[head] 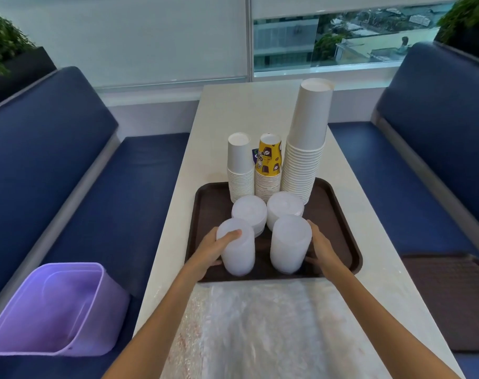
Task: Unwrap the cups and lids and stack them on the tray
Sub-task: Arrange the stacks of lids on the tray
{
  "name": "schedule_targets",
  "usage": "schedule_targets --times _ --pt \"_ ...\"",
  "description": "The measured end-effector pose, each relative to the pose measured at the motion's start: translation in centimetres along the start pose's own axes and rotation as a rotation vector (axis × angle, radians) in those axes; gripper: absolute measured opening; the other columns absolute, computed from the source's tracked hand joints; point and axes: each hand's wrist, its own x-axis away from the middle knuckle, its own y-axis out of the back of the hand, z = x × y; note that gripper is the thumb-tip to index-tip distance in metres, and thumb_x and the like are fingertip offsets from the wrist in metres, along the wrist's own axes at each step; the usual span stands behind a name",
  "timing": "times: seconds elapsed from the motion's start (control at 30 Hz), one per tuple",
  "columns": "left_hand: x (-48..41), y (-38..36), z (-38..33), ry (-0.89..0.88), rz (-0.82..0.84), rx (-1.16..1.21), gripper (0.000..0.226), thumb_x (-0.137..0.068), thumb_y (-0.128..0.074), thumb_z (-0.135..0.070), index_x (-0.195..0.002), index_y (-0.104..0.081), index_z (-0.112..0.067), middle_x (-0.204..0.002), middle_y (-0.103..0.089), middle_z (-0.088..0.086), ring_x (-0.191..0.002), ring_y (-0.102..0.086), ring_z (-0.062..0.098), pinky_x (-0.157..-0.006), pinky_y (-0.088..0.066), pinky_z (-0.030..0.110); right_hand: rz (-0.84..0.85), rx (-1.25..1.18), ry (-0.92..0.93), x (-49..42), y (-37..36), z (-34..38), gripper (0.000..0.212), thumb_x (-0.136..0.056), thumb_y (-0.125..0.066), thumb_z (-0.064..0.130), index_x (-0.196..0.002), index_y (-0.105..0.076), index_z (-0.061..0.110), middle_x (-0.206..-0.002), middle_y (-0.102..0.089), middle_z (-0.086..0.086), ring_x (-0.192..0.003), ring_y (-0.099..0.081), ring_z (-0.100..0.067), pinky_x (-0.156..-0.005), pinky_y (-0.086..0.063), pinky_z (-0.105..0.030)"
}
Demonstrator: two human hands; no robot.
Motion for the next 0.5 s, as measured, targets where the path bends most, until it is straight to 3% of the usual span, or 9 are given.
schedule_targets --times 0.17,0.33,0.5 --pt "0.3 -2.1 -0.3 -0.043 0.010 0.044 0.032 -0.090 -0.059 -0.041 -0.117 -0.047 -0.028 -0.111 -0.055 -0.008 -0.101 -0.051 0.011 -0.072 -0.045 0.028 -0.003 0.003 0.006 0.4 -0.3 -0.3 0.019 -0.098 -0.039 0.046 -0.100 -0.055 0.036 -0.117 -0.057 0.004 -0.111 -0.051 -0.020 -0.098 -0.044 -0.041" --pt "0.4 -3.6 -0.3 -0.050 0.030 0.080 0.040 -0.090 -0.057 -0.047 -0.123 -0.046 -0.028 -0.123 -0.052 -0.007 -0.115 -0.048 0.015 -0.097 -0.043 0.036 -0.014 -0.019 -0.028 0.2 -0.4 -0.3 0.021 -0.095 -0.044 0.049 -0.092 -0.060 0.035 -0.116 -0.062 0.003 -0.111 -0.055 -0.021 -0.104 -0.042 -0.044" --pt "1.0 -3.8 0.4 0.024 -0.020 0.202 0.045 -0.092 -0.049 -0.050 -0.130 -0.042 -0.027 -0.122 -0.045 -0.010 -0.113 -0.041 0.014 -0.092 -0.039 0.038 -0.016 -0.020 -0.038 0.0 -0.2 -0.5 0.024 -0.095 -0.044 0.050 -0.101 -0.060 0.032 -0.117 -0.062 0.003 -0.112 -0.054 -0.021 -0.103 -0.043 -0.042"
